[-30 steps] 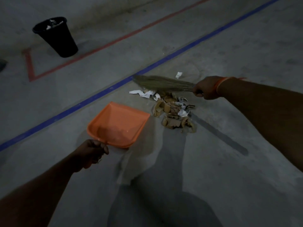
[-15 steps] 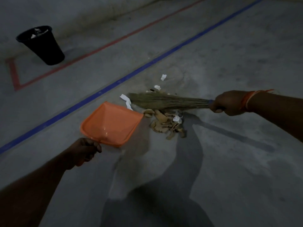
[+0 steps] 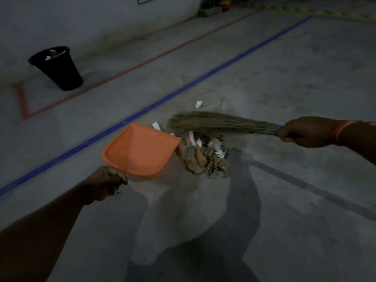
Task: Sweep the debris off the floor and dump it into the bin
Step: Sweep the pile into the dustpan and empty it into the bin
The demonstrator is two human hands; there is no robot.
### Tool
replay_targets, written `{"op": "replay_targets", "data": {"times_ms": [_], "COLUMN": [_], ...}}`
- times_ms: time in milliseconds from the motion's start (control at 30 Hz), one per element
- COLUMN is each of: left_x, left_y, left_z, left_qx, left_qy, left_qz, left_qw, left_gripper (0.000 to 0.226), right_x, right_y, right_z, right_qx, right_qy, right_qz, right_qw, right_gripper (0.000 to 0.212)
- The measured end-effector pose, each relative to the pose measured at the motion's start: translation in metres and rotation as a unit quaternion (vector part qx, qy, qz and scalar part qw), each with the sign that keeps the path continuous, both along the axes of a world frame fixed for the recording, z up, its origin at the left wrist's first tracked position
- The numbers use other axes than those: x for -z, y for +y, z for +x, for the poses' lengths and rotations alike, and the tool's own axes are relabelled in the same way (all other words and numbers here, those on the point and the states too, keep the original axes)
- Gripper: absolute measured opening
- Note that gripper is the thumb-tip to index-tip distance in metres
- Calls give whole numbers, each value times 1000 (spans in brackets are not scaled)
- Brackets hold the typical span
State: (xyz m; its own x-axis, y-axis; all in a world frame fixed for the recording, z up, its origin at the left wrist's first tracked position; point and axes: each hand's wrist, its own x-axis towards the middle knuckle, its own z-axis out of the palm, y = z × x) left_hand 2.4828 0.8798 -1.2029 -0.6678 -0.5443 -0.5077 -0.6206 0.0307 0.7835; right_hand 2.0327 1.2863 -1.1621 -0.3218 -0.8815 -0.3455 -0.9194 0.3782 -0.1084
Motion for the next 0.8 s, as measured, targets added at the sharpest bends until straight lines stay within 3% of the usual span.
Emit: {"op": "replay_targets", "data": {"times_ms": [267,400,600,800], "left_x": [7,12,21,32], "left_y": [-7,-11,-13,-20], "left_z": [11,17,22,20], "left_qx": [-16,-11,-17,-25], "left_qy": [-9,-11,-38,-42], "left_qz": [-4,7,-6,3], "left_qw": [1000,1000,999,999], "left_gripper": [26,25,25,29], "right_x": [-10,-5,6,23], "right_y": [-63,-100,-117,-51], "right_z": [-23,-24,-4,-8], "right_qx": [84,146,98,41], "right_qy": [19,-32,-24,23], "right_qz": [1,1,78,91], "right_qw": [996,989,992,995], "right_gripper": [32,31,27,30]}}
